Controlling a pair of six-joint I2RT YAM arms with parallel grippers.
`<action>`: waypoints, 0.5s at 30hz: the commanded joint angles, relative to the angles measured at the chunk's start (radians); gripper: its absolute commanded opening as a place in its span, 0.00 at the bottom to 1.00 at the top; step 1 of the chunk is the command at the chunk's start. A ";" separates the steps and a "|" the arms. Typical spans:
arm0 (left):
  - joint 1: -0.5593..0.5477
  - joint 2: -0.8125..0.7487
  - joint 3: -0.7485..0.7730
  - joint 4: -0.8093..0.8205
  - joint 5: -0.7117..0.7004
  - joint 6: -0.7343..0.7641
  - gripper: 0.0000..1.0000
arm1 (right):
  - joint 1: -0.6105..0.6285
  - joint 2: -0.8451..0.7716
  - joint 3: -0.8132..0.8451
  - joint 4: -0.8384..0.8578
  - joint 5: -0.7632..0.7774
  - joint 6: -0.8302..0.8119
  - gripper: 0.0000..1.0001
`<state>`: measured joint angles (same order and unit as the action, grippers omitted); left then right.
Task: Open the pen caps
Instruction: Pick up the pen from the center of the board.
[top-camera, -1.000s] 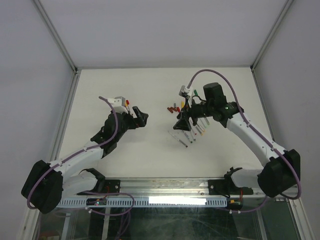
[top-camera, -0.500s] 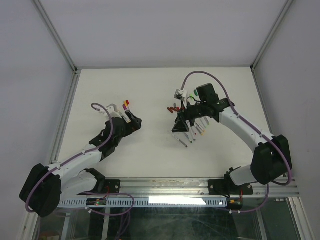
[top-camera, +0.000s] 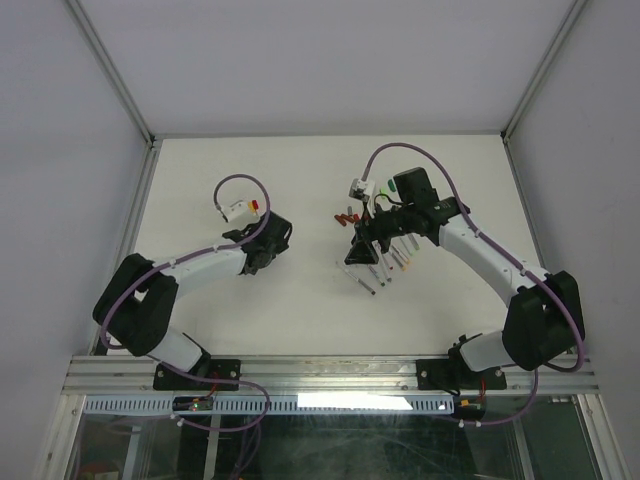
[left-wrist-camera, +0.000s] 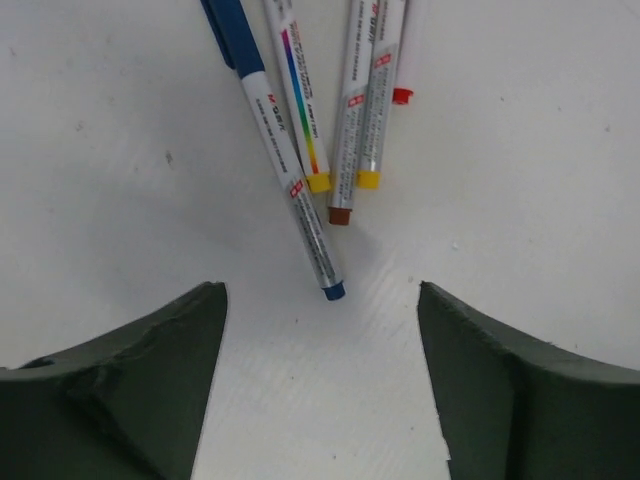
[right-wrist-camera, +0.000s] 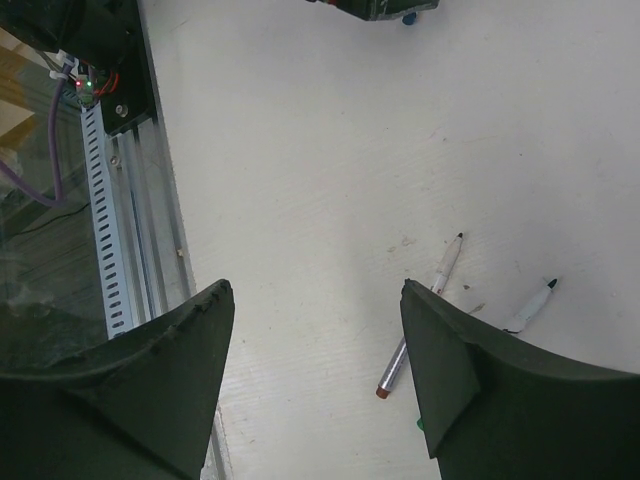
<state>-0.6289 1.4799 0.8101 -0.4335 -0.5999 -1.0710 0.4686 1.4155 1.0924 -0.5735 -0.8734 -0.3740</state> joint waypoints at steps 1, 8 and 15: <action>-0.003 0.070 0.111 -0.104 -0.126 -0.010 0.69 | -0.004 -0.026 -0.003 0.032 0.007 -0.019 0.70; 0.000 0.175 0.174 -0.118 -0.100 0.034 0.41 | -0.004 -0.036 -0.006 0.034 0.011 -0.020 0.70; 0.000 0.207 0.187 -0.120 -0.085 0.039 0.38 | -0.007 -0.040 -0.008 0.036 0.012 -0.020 0.70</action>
<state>-0.6285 1.6913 0.9611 -0.5507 -0.6750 -1.0477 0.4679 1.4155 1.0824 -0.5732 -0.8658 -0.3763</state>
